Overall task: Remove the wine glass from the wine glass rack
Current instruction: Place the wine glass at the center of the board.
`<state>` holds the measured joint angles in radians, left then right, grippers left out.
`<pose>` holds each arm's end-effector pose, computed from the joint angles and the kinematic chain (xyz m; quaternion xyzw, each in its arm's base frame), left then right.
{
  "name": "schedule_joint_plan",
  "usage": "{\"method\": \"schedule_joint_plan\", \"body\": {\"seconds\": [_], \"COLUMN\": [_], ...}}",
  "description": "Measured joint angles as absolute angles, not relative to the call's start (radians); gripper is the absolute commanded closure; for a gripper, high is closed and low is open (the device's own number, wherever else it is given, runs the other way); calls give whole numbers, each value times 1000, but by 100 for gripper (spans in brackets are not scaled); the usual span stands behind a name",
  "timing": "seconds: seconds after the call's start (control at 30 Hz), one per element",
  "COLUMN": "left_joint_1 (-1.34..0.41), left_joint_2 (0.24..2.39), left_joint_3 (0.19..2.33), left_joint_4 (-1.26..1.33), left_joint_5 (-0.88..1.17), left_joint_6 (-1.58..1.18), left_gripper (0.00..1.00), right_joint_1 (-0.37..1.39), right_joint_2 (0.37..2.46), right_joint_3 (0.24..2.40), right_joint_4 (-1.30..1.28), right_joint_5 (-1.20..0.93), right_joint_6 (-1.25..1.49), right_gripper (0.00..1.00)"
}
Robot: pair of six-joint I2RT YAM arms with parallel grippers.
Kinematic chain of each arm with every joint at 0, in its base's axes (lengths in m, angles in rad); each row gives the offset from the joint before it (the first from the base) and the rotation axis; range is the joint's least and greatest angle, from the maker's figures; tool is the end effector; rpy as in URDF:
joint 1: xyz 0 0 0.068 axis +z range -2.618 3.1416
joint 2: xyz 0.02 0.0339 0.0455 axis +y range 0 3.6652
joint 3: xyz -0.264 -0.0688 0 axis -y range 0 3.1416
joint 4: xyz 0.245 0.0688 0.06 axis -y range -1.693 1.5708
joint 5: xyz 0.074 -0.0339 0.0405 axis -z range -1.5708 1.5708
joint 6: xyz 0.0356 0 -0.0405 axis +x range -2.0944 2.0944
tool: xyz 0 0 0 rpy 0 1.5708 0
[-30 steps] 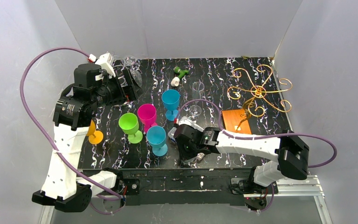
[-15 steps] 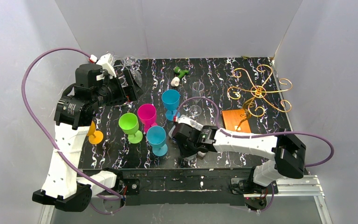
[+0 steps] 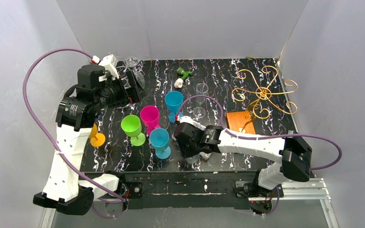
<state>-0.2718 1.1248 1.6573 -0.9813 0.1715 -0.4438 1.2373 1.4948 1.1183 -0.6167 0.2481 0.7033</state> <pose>0.1766 -0.0555 0.4804 -0.0271 0.8444 -0.2536 0.4711 0.1094 0.2892 0.2515 -0.2170 0.9268 0.1662 0.2575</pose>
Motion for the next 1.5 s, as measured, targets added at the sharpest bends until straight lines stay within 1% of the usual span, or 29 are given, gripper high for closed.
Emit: {"method": "schedule_joint_plan", "body": {"seconds": [0.03,0.1,0.33,0.43,0.5,0.63,0.7,0.83,1.07,1.17,1.3,1.5], "left_joint_1": [-272,-272,-272,-272,-272,-272,-272,-272,-272,-272,-272,-272], "left_joint_2": [1125,1125,1125,1126,1128,1132,1132,1131,1131,1129,1129,1129], "left_joint_3": [1657,1657,1652,1648,1648,1647,1644,1632,1610,1609,1609,1609], "left_joint_4": [-981,-981,-981,-981,-981,-981,-981,-979,-981,-980,-980,-980], "left_joint_5": [171,171,171,171,171,171,171,171,171,171,171,171], "left_joint_6": [-443,-442,-438,-438,-438,-438,-438,-438,-437,-437,-437,-437], "left_gripper": [2,2,2,2,2,2,2,2,2,2,2,2], "right_joint_1": [1237,1238,1239,1238,1238,1240,1241,1247,1253,1255,1259,1259], "right_joint_2": [1495,1495,1495,1495,1495,1497,1499,1515,1529,1529,1529,1528], "right_joint_3": [1121,1127,1148,1150,1150,1150,1151,1158,1182,1201,1242,1297], "right_joint_4": [-618,-617,-627,-630,-631,-630,-630,-633,-654,-665,-693,-733], "right_joint_5": [247,240,231,229,229,229,229,229,233,235,247,280], "right_joint_6": [703,706,701,701,701,700,699,698,690,688,683,676], "right_gripper": [70,78,90,91,88,80,78,67,56,49,44,38]}}
